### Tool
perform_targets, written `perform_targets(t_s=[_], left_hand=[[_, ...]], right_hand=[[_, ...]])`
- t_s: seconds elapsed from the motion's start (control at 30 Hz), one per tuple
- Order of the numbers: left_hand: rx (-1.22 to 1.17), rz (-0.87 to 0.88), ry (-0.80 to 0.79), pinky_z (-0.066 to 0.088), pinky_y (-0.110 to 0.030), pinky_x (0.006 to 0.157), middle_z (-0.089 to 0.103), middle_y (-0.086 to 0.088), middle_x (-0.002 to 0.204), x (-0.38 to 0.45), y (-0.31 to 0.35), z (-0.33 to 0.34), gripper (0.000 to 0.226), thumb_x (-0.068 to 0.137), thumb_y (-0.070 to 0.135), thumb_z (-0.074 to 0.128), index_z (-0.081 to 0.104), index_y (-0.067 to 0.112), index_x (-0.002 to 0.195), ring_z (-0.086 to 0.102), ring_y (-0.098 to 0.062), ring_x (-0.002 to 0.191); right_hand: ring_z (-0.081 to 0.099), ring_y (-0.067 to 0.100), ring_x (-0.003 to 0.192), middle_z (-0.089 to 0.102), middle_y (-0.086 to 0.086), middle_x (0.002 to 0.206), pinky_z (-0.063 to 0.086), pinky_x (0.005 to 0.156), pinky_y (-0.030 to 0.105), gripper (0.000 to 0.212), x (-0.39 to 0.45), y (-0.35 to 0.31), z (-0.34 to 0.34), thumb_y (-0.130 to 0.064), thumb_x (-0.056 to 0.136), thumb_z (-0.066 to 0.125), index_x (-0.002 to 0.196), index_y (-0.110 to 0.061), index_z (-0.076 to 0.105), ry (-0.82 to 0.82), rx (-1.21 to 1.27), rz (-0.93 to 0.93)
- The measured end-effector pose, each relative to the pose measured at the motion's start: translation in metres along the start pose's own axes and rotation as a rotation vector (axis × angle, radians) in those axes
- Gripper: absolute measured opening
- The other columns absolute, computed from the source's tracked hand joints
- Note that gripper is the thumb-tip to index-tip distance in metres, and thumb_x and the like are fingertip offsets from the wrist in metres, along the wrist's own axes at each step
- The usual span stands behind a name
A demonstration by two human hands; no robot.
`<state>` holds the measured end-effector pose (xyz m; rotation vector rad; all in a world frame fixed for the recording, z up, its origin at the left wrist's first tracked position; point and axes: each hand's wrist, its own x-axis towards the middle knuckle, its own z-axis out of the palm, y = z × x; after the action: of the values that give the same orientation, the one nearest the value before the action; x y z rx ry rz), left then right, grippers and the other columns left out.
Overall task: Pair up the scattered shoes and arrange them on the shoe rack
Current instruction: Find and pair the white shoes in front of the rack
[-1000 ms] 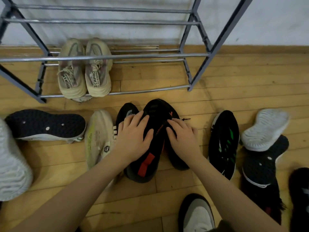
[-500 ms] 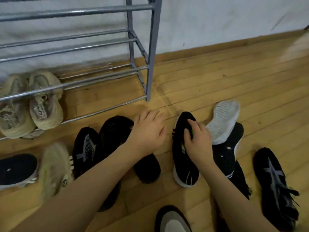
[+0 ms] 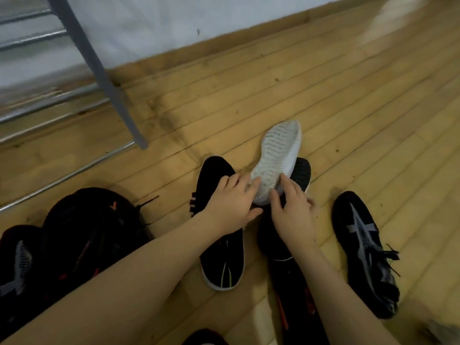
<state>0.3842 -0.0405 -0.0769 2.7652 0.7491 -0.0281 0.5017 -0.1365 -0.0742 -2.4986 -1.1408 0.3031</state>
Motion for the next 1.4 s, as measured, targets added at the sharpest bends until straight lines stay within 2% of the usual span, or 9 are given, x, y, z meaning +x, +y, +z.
perform_targets(t_s=[0.13,0.33,0.43,0.53,0.7,0.97,1.07,1.17,1.4], left_hand=[[0.032,-0.031,0.079,0.046,-0.04,0.08,0.063,-0.014,0.111,0.012,0.004,0.017,0.063,0.087,0.048,0.037,0.047,0.002,0.129,0.061,-0.03,0.095],[0.021,-0.064,0.396,0.042,-0.037,0.079,0.063,-0.006,0.112,0.001,0.005,0.023,0.05,0.093,0.039,0.043,0.042,0.009,0.134,0.059,-0.023,0.096],[-0.106,-0.161,0.435,0.036,-0.032,0.078,0.065,-0.005,0.099,0.001,0.002,0.023,0.049,0.093,0.036,0.041,0.04,0.005,0.132,0.061,-0.02,0.087],[-0.229,-0.24,0.46,0.032,-0.032,0.073,0.063,-0.003,0.083,0.004,-0.002,0.019,0.049,0.092,0.035,0.041,0.048,0.001,0.127,0.06,-0.02,0.074],[-0.401,-0.338,0.522,0.023,-0.031,0.077,0.065,-0.002,0.097,-0.002,0.001,0.001,0.046,0.091,0.033,0.045,0.049,0.012,0.132,0.055,-0.023,0.091],[-0.399,-0.501,0.622,0.029,-0.035,0.086,0.064,0.003,0.096,-0.085,0.004,-0.029,0.049,0.092,0.037,0.036,0.048,0.012,0.132,0.056,-0.012,0.087],[-0.418,-0.581,0.589,0.025,-0.029,0.088,0.055,0.012,0.094,-0.124,-0.001,-0.023,0.051,0.092,0.041,0.032,0.047,0.013,0.131,0.053,-0.007,0.087],[-0.404,-0.674,0.449,0.021,-0.028,0.091,0.055,0.003,0.117,-0.147,-0.009,-0.013,0.055,0.092,0.047,0.022,0.047,0.019,0.131,0.05,-0.014,0.109],[-0.387,-0.651,0.21,0.026,-0.045,0.105,0.026,-0.01,0.147,-0.133,-0.037,-0.007,0.07,0.091,0.051,0.04,0.013,0.018,0.146,0.032,-0.029,0.13]], right_hand=[[0.028,0.015,0.135,0.035,-0.007,0.148,0.012,0.102,0.037,0.044,0.007,0.013,-0.008,-0.041,0.096,0.04,0.14,-0.039,0.035,-0.013,-0.087,-0.089],[0.019,0.009,0.138,0.024,-0.01,0.153,0.004,0.103,0.034,0.047,0.019,0.008,-0.01,-0.041,0.098,0.035,0.143,-0.045,0.022,-0.093,-0.027,-0.212],[0.034,-0.006,0.117,0.037,-0.019,0.137,0.01,0.104,0.029,0.052,0.027,-0.01,-0.007,-0.033,0.097,0.043,0.145,-0.034,0.023,-0.132,0.255,-0.191],[0.03,0.009,0.131,0.028,-0.008,0.149,0.01,0.106,0.037,0.047,0.032,-0.021,0.002,-0.039,0.096,0.043,0.142,-0.036,0.031,-0.066,0.245,-0.218],[0.038,0.01,0.125,0.051,-0.003,0.132,0.01,0.093,0.024,0.045,0.03,-0.033,0.001,-0.038,0.096,0.042,0.14,-0.028,0.038,-0.004,0.312,-0.211],[0.041,0.011,0.122,0.054,-0.005,0.131,0.015,0.097,0.024,0.047,-0.018,-0.084,0.003,-0.043,0.094,0.034,0.133,-0.021,0.048,0.005,0.358,-0.447],[0.048,0.007,0.115,0.059,-0.005,0.124,0.022,0.092,0.027,0.04,-0.04,-0.101,0.014,-0.039,0.093,0.042,0.124,-0.019,0.058,0.041,0.36,-0.574],[0.048,0.009,0.114,0.059,-0.009,0.124,0.027,0.091,0.036,0.036,-0.051,-0.103,0.029,-0.036,0.092,0.044,0.121,-0.023,0.061,-0.05,0.342,-0.618],[0.022,0.016,0.137,0.029,-0.003,0.15,0.008,0.101,0.028,0.05,-0.05,-0.085,0.049,-0.042,0.096,0.042,0.144,-0.037,0.028,-0.19,0.201,-0.32]])
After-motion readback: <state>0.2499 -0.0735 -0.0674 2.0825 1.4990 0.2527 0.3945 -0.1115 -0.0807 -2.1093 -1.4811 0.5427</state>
